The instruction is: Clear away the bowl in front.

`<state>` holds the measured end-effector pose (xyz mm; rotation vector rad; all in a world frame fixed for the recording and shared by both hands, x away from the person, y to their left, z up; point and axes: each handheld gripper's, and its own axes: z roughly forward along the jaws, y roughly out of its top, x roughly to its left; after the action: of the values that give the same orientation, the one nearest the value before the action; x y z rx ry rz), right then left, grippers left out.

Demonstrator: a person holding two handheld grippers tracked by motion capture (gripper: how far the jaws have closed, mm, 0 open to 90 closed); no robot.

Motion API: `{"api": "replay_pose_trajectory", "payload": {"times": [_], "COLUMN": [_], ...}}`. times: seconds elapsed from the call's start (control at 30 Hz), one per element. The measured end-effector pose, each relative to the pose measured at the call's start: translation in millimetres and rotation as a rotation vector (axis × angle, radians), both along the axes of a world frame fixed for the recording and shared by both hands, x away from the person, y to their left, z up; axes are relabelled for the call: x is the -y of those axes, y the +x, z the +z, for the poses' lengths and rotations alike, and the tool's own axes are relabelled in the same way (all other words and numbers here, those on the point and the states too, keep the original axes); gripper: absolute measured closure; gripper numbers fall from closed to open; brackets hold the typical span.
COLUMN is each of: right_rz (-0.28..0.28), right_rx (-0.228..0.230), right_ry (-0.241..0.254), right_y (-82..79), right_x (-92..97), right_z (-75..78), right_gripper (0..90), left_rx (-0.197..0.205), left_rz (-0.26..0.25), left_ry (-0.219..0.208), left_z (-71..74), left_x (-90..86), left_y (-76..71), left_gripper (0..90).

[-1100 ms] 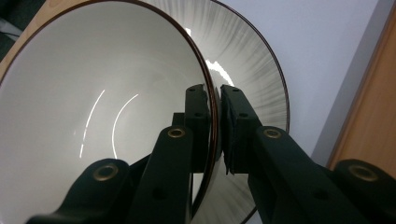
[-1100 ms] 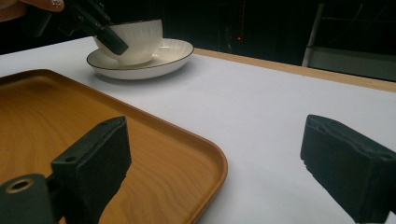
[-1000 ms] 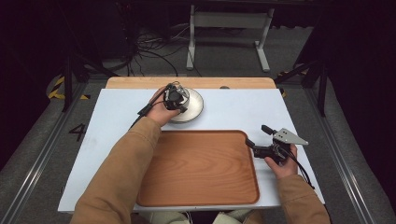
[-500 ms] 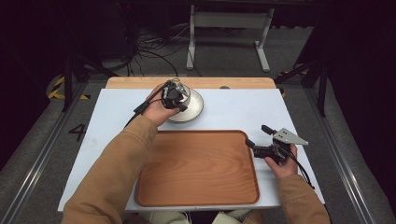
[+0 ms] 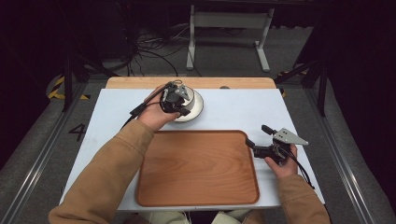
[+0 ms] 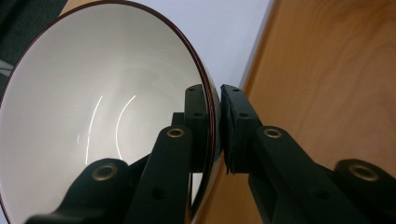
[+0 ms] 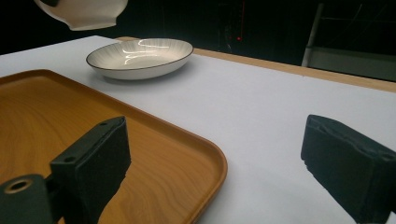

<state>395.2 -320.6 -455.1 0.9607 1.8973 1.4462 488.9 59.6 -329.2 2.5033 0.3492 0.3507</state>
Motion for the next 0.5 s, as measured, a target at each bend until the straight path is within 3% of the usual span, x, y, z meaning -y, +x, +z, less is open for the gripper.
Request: {"api": "replay_pose_trajectory", "payload": {"times": [0.5], "right_rz": [0.001], "right_rx": [0.0], "right_ry": [-0.001], "right_y": [0.3], "right_x": [-0.1], "right_z": [0.0], "right_gripper": [8.5], "left_rx": [-0.024], "left_rz": [-0.099], "left_ry": [0.029], "left_z": [21.0], "left_x": [7.4], "left_y": [-49.5], "left_gripper": [82.0]}}
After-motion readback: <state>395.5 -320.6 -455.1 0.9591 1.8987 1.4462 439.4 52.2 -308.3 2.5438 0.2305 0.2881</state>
